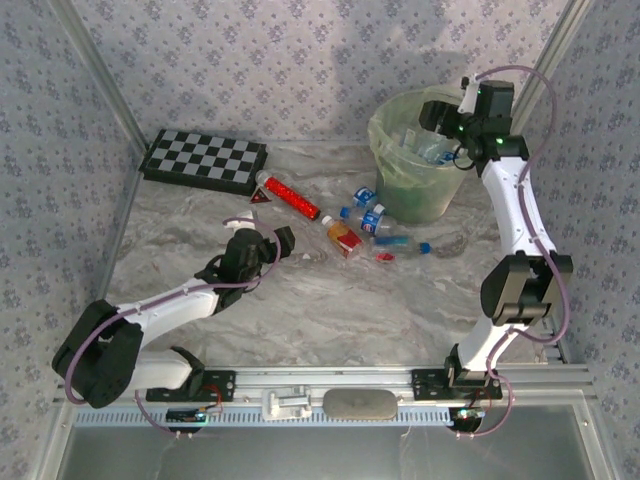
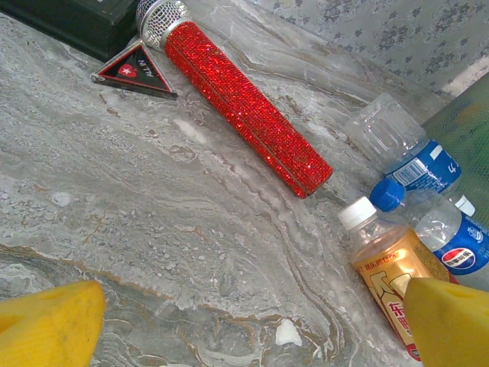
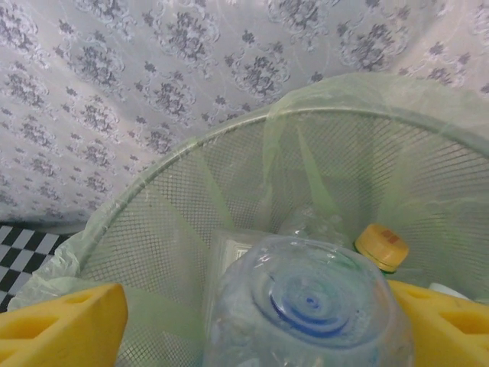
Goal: Put the plastic bottles in the bin
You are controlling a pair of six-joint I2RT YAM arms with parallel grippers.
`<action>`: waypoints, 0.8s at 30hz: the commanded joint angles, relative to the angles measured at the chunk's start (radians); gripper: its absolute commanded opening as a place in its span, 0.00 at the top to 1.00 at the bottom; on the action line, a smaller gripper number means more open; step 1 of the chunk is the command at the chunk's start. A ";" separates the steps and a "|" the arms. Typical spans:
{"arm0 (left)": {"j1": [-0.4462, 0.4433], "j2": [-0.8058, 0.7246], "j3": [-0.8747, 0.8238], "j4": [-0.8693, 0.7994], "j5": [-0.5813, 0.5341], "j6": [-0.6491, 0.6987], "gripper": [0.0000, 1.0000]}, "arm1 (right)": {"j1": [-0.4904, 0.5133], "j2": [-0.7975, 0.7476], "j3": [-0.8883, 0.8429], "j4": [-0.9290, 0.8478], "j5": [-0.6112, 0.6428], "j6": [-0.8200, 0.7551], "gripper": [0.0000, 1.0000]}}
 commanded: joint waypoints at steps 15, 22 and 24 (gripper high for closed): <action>0.002 -0.005 0.020 -0.014 -0.035 -0.010 0.00 | 0.091 -0.361 -0.255 0.136 0.026 -0.033 0.12; 0.017 -0.025 0.023 -0.054 -0.081 -0.005 0.00 | 0.285 -0.389 -0.396 0.068 0.004 -0.079 0.13; 0.025 -0.039 0.019 -0.064 -0.092 -0.006 0.00 | 0.344 -0.387 -0.439 0.044 0.015 -0.091 0.14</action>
